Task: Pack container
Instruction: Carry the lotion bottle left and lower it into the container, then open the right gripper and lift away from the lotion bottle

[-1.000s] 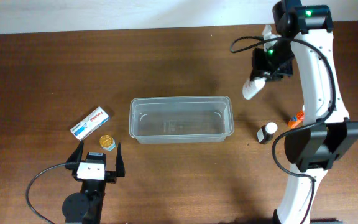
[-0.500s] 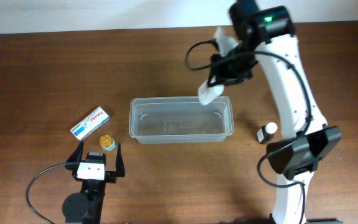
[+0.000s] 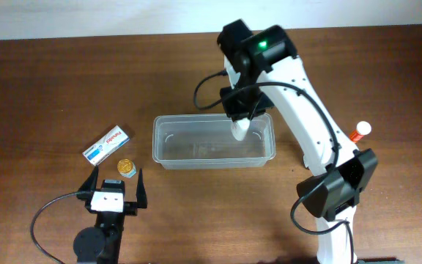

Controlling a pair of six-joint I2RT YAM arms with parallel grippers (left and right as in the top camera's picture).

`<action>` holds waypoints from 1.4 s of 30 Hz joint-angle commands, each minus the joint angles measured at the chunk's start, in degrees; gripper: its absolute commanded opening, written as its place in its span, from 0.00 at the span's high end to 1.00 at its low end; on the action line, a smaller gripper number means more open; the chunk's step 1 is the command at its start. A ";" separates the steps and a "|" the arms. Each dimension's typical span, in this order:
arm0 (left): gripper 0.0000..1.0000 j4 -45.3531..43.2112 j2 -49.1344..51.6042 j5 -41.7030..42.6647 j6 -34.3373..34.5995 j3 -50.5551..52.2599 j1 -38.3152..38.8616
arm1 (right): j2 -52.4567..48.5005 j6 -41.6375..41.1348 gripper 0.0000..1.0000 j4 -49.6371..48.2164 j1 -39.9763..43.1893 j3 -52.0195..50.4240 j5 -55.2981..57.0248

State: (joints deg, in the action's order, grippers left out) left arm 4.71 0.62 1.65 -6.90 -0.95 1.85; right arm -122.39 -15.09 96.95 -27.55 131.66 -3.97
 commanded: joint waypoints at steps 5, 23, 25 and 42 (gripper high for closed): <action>0.01 -0.09 -0.28 0.00 -0.92 0.44 -0.26 | 2.54 -5.95 0.78 -3.23 -0.57 -7.61 6.43; 0.01 -0.09 -0.28 0.00 -0.92 0.44 -0.26 | 2.45 -9.90 0.79 -13.14 -0.50 -18.99 12.22; 0.00 -0.09 -0.28 0.00 -0.92 0.44 -0.26 | 2.43 -9.92 0.79 -13.38 -0.46 -19.02 12.20; 0.01 -0.09 -0.28 0.00 -0.92 0.44 -0.26 | 2.12 -10.95 0.79 -18.21 0.02 -23.74 12.17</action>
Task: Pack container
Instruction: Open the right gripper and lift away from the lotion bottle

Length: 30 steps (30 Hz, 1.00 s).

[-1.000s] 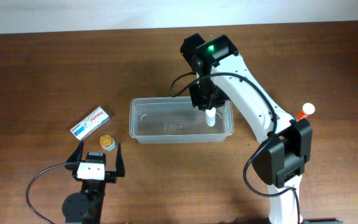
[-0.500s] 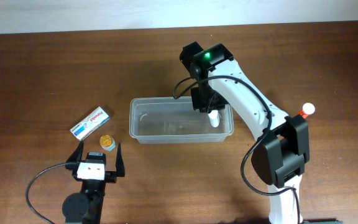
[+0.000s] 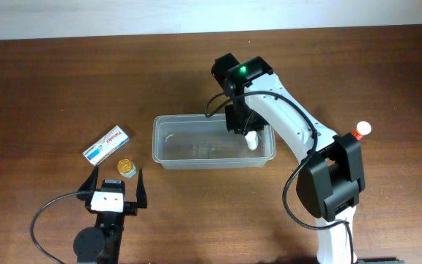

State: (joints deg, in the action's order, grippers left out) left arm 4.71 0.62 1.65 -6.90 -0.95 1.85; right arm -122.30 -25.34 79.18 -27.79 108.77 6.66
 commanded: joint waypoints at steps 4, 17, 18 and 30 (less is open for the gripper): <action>0.01 -0.09 -0.28 0.00 -0.92 0.44 -0.26 | 2.03 -0.70 0.79 -1.95 1.07 -2.75 1.51; 0.01 -0.09 -0.28 0.00 -0.92 0.44 -0.26 | 2.03 -0.61 0.78 -4.87 1.36 -3.85 1.60; 0.01 -0.09 -0.28 0.00 -0.92 0.44 -0.26 | 2.03 -0.61 0.78 -4.90 1.36 -3.85 1.66; 0.01 -0.09 -0.28 0.00 -0.92 0.44 -0.26 | 2.03 -0.46 0.61 -4.87 1.36 -3.85 3.06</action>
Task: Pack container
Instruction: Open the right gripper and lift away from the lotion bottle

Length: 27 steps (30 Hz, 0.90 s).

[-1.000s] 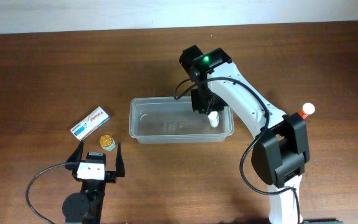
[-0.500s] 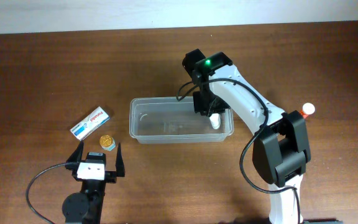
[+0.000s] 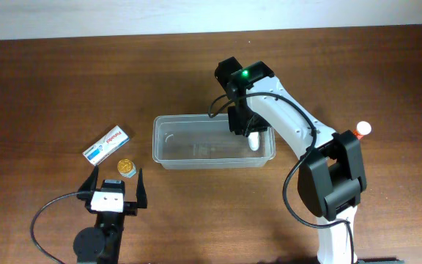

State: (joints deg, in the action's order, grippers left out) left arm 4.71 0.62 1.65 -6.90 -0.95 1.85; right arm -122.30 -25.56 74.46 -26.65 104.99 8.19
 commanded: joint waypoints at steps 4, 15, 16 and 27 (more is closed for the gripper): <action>0.00 -0.09 -0.28 0.00 -0.92 0.44 -0.26 | 2.03 -0.24 0.56 -0.13 0.22 -0.07 1.53; 0.00 -0.09 -0.28 0.00 -0.92 0.44 -0.26 | 2.08 -0.26 0.47 2.34 1.31 0.72 1.49; 0.01 -0.09 -0.28 0.00 -0.92 0.44 -0.26 | 2.16 -0.26 0.47 2.75 1.60 1.14 1.49; 0.01 -0.09 -0.28 0.00 -0.92 0.44 -0.26 | 3.02 -0.24 0.35 8.33 2.03 11.58 1.49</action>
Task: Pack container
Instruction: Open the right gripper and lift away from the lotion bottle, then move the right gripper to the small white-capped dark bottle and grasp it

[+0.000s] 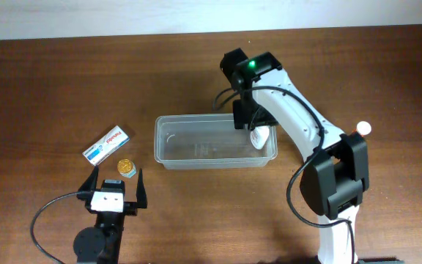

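A clear plastic container (215,141) lies in the middle of the table. A small white object (258,137) sits inside it at the right end. My right gripper (249,126) hangs right over that end, close against the white object; its fingers are hidden under the wrist, so I cannot see whether they still grip. A white and blue box (107,144) and a small gold-topped item (125,167) lie on the table left of the container. My left gripper (116,180) stands open just in front of the gold-topped item, with nothing in it.
A red and white marker (360,130) lies at the right, beside the right arm's base (333,191). The left arm's base (97,238) and its cable are at the front left edge.
The right wrist has shifted slightly right and back over the container's right end. More of the white object shows, and the container sits a little further right. The left arm has not moved.
The right gripper first held the white object above the container's back right part. Then it was low inside the right end with the object, and stayed there. Now the wrist is slightly further back and the object lies at the right end. The left gripper stayed open and still.
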Controlling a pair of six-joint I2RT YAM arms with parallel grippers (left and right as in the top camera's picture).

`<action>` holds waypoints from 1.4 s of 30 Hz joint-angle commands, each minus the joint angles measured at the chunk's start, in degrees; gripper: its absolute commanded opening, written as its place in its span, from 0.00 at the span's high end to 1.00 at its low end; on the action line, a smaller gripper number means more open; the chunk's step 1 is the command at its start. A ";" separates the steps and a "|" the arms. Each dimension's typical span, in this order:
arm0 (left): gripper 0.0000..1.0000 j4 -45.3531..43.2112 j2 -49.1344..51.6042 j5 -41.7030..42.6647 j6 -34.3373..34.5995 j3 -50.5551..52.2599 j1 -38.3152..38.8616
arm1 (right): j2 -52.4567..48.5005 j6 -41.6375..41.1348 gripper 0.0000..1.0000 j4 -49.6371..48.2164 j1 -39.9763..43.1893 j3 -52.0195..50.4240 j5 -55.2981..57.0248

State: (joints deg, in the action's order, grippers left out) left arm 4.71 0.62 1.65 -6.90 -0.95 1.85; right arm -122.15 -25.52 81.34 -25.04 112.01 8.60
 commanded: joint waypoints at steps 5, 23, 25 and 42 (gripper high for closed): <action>0.00 -0.09 -0.28 0.00 -0.92 0.44 -0.26 | 2.86 -0.33 0.34 5.77 0.46 10.45 1.07; 0.01 -0.09 -0.28 0.00 -0.92 0.44 -0.26 | 6.51 4.24 0.30 16.02 11.87 19.15 -10.64; 0.00 -0.09 -0.28 0.00 -0.92 0.44 -0.26 | 8.39 6.10 0.30 16.02 13.22 19.15 -12.15; 0.01 -0.09 -0.28 0.00 -0.92 0.44 -0.26 | 32.54 9.25 0.18 15.96 22.62 -5.05 -7.43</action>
State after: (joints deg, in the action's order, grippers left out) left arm 4.71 0.62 1.65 -6.90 -0.95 1.85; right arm -88.20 -16.73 96.99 -4.01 112.03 -0.73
